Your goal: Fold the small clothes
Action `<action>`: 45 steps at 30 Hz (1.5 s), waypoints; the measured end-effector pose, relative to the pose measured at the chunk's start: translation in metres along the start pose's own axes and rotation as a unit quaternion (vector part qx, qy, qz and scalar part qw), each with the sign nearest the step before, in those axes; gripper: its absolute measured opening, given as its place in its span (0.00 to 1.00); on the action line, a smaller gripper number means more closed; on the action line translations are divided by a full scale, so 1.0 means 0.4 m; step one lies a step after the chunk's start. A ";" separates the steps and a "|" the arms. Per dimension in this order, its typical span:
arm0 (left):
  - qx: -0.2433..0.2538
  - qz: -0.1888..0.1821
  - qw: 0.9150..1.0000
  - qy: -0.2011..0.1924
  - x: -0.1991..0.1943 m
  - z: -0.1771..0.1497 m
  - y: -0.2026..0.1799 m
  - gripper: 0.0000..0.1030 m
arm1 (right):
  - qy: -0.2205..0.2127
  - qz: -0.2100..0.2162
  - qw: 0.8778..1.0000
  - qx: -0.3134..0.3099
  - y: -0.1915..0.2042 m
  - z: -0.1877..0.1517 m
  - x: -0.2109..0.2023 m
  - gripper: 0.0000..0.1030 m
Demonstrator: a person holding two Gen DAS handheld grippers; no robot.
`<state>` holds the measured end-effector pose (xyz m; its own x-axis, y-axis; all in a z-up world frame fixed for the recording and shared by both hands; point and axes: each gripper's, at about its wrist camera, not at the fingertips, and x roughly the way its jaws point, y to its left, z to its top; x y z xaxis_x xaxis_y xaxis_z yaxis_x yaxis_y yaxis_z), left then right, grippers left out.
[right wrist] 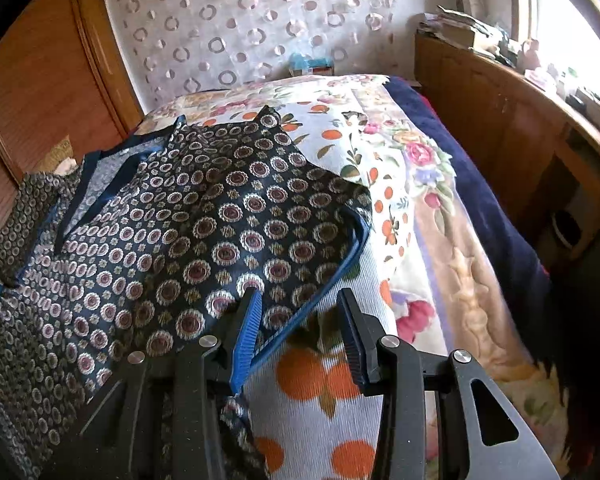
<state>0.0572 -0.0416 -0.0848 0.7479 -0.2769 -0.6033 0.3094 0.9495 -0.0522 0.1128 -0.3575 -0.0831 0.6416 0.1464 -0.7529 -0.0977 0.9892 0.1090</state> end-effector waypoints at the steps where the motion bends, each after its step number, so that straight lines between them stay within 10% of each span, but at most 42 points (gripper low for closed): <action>1: 0.000 0.000 1.000 0.000 -0.001 0.000 0.001 0.77 | 0.001 -0.007 1.000 -0.013 0.007 0.004 0.008 0.40; 4: -0.001 -0.001 1.000 0.000 0.000 0.000 0.000 0.77 | 0.003 -0.026 0.999 -0.046 0.029 0.014 0.028 0.38; 9: -0.003 -0.001 1.000 0.001 0.002 0.002 0.002 0.77 | 0.000 -0.022 0.997 -0.074 0.056 0.026 0.043 0.05; 22: -0.006 -0.003 1.000 0.001 0.005 0.003 0.007 0.77 | -0.075 0.038 0.988 -0.133 0.213 0.060 -0.050 0.03; 27: -0.009 -0.004 1.000 0.001 -0.003 0.009 0.021 0.77 | -0.088 0.046 0.984 -0.149 0.225 0.049 -0.074 0.47; 45: -0.024 0.088 0.996 -0.012 -0.038 0.102 0.269 0.77 | 0.002 0.015 0.994 -0.107 0.097 0.019 0.094 0.51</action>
<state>0.1032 0.0587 -0.0487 0.8024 -0.1087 -0.5869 0.1449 0.9893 0.0148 0.1390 -0.3136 -0.1021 0.6330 0.1761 -0.7538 -0.2772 0.9608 -0.0084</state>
